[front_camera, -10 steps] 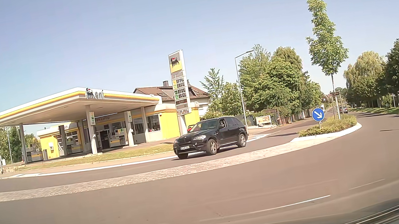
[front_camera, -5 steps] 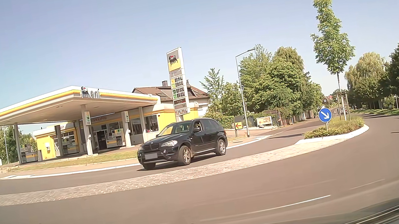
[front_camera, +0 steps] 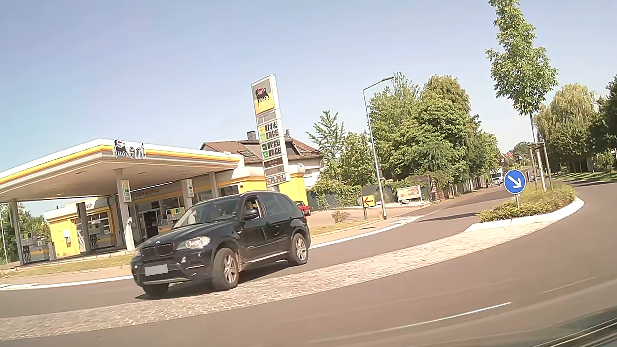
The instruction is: Follow the waypoints while adhering to traffic rules and regulations
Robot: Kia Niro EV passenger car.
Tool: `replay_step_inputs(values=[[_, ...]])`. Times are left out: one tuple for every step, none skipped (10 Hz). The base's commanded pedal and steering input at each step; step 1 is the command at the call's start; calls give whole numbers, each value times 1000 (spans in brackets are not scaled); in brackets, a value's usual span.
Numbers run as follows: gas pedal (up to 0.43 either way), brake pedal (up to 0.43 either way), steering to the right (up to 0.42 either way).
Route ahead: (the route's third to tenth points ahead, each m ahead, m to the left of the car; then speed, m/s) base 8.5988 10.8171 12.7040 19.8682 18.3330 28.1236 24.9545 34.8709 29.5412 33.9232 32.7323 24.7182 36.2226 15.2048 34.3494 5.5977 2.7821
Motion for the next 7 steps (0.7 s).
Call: replay_step_inputs(values=[[339, 18, 0], [319, 18, 0], [319, 18, 0], [311, 18, -1], [280, 18, -3], [260, 18, -5], [248, 18, -18]])
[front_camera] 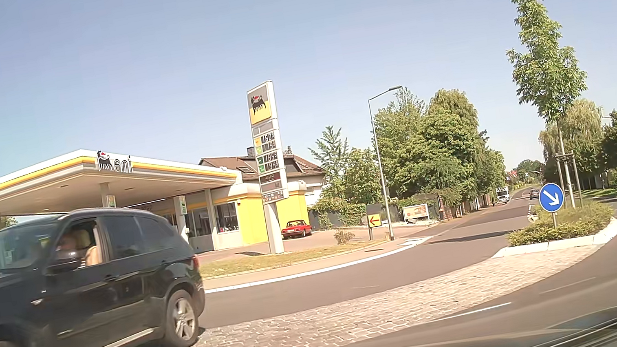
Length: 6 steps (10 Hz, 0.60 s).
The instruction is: Follow the waypoints while adhering to traffic rules and regulations
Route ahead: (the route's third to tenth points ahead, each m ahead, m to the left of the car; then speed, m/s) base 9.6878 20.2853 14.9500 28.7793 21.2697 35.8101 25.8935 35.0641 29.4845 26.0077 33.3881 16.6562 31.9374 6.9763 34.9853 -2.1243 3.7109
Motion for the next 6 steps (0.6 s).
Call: replay_step_inputs(values=[[240, 18, -42], [240, 18, -74], [228, 18, -121], [209, 18, -172], [197, 18, -210], [177, 18, -265]])
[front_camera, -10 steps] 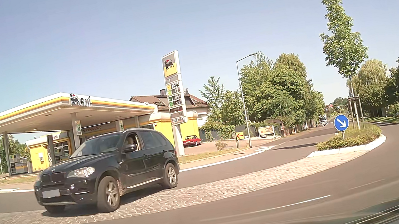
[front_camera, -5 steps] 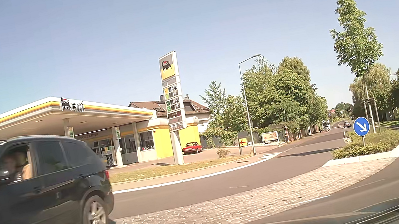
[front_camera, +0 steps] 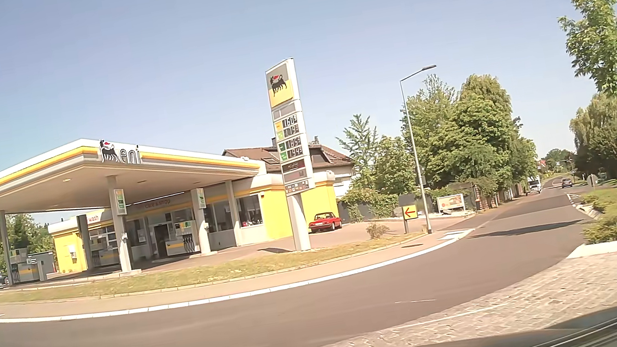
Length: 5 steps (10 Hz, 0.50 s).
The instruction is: Follow the waypoints while adhering to traffic rules and regulations
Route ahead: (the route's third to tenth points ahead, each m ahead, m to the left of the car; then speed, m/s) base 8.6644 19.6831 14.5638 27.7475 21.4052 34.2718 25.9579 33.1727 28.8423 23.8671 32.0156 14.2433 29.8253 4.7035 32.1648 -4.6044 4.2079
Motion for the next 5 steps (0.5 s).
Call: replay_step_inputs(values=[[169, 18, -316], [157, 18, -349], [157, 18, -391], [157, 18, -428], [157, 18, -452]])
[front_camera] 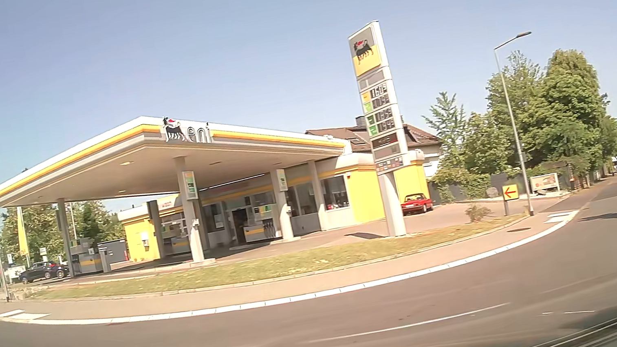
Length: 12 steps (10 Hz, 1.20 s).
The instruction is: Follow the waypoints while adhering to traffic rules and regulations
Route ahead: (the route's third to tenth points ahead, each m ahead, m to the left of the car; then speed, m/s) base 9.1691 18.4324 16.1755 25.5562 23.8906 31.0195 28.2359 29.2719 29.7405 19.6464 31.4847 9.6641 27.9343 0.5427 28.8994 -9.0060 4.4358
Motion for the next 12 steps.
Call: replay_step_inputs(values=[[130, 18, -481], [118, 18, -500], [118, 18, -511], [118, 18, -523], [118, 12, -529], [118, 18, -528], [110, 18, -528], [118, 18, -525], [118, 18, -519], [118, 18, -509], [118, 18, -501], [118, 18, -489]])
